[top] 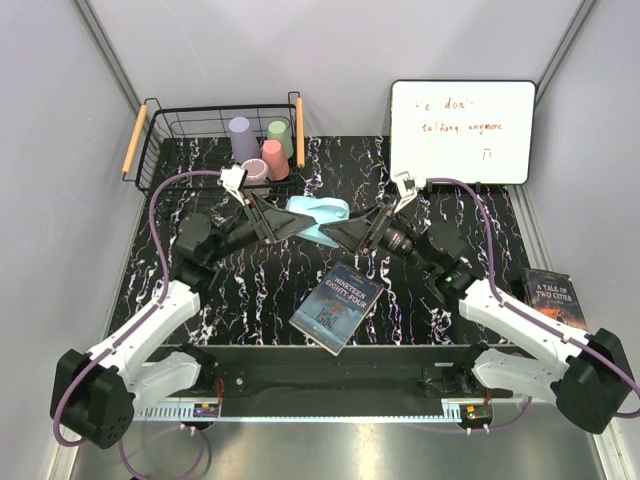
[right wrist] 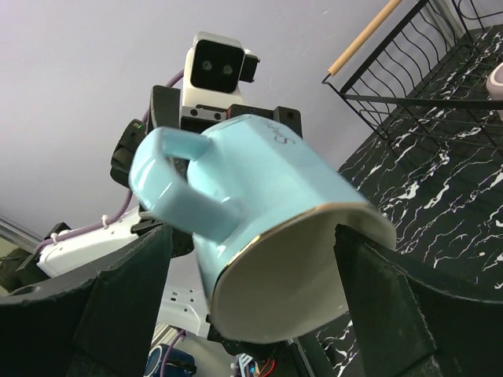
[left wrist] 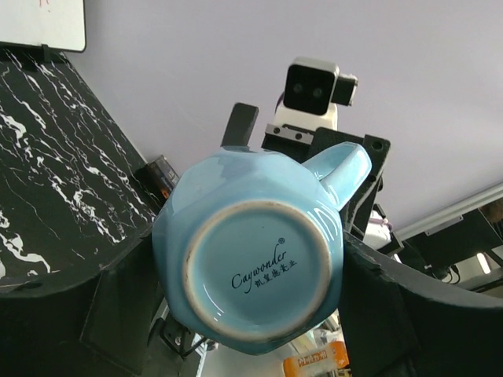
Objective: Unload the cups from the dish rack
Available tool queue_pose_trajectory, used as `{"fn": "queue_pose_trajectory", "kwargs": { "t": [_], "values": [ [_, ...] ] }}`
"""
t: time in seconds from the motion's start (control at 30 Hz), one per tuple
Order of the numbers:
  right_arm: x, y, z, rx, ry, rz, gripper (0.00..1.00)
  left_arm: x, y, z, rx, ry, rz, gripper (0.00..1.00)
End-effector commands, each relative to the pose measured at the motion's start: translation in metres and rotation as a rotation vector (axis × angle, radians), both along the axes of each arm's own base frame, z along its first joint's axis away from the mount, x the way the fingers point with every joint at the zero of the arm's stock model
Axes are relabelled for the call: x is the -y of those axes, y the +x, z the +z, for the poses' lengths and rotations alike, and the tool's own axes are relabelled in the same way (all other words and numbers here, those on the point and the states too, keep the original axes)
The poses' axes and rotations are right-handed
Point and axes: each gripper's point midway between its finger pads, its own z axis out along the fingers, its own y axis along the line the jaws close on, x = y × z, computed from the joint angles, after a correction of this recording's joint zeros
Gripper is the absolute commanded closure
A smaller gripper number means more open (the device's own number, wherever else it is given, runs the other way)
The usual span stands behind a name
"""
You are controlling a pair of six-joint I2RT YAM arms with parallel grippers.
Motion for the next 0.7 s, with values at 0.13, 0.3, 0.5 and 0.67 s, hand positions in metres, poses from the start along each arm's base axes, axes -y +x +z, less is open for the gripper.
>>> {"fn": "queue_pose_trajectory", "kwargs": {
  "t": [0.13,0.3,0.5,0.67],
  "values": [
    [-0.004,-0.002,0.041,0.109,0.08,0.02,0.28,0.0,-0.021,0.031,0.143,-0.067,-0.013,1.0],
    [-0.006,-0.006,0.035,0.098,0.088,0.049,0.7,0.002,-0.017,0.024,0.128,-0.051,-0.004,1.0],
    [0.002,-0.014,0.027,0.09,0.07,0.043,1.0,0.005,-0.01,0.02,0.119,-0.04,0.008,1.0],
    [0.022,-0.016,0.025,0.09,0.02,-0.043,1.0,0.009,0.01,0.007,0.076,0.036,0.055,0.25]
  ]
}}
